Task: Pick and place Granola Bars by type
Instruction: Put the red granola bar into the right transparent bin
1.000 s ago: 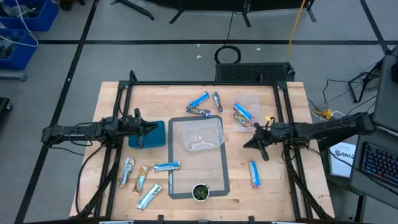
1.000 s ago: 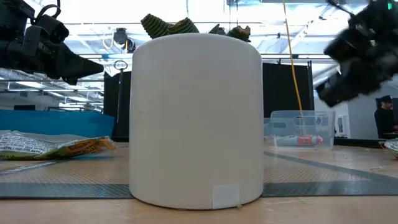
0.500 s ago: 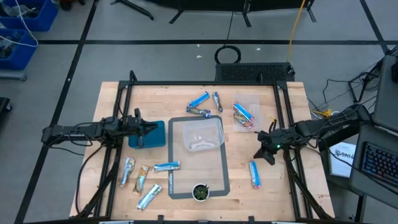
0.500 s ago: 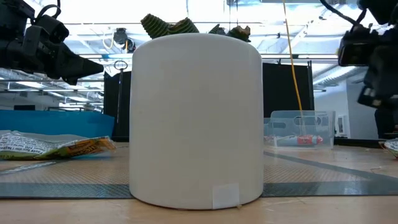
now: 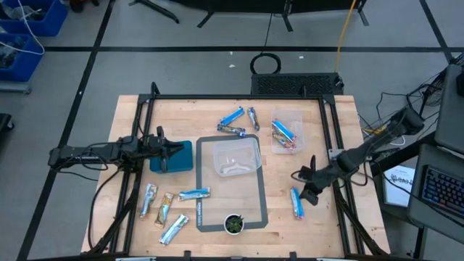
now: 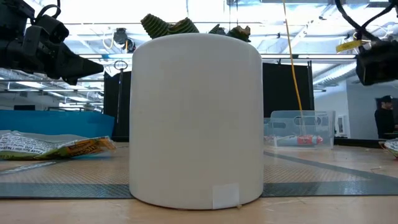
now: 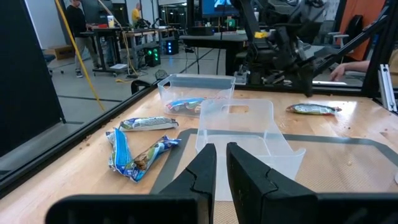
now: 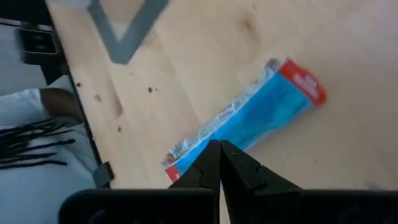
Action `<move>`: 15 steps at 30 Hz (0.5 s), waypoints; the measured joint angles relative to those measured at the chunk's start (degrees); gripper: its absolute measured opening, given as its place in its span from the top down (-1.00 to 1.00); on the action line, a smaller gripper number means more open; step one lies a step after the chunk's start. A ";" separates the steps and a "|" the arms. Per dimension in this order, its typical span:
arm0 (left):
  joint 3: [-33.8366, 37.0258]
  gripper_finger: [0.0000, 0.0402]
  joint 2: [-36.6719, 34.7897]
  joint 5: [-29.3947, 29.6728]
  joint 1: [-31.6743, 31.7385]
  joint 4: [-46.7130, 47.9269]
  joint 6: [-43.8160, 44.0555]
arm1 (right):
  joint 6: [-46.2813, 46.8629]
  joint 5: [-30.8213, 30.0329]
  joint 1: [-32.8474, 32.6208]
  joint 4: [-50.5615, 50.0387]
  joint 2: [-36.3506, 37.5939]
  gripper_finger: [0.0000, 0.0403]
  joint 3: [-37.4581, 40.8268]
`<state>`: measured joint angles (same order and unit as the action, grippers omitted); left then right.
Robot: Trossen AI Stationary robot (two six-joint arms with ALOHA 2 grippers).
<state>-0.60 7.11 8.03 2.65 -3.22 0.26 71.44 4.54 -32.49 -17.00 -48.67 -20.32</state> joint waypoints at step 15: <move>0.00 0.79 0.00 0.00 0.00 0.00 0.01 | 3.86 -3.22 -6.24 17.61 -12.11 0.48 -0.09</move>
<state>-0.60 7.11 8.03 2.64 -3.22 0.27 75.29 1.32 -38.74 0.62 -60.78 -20.40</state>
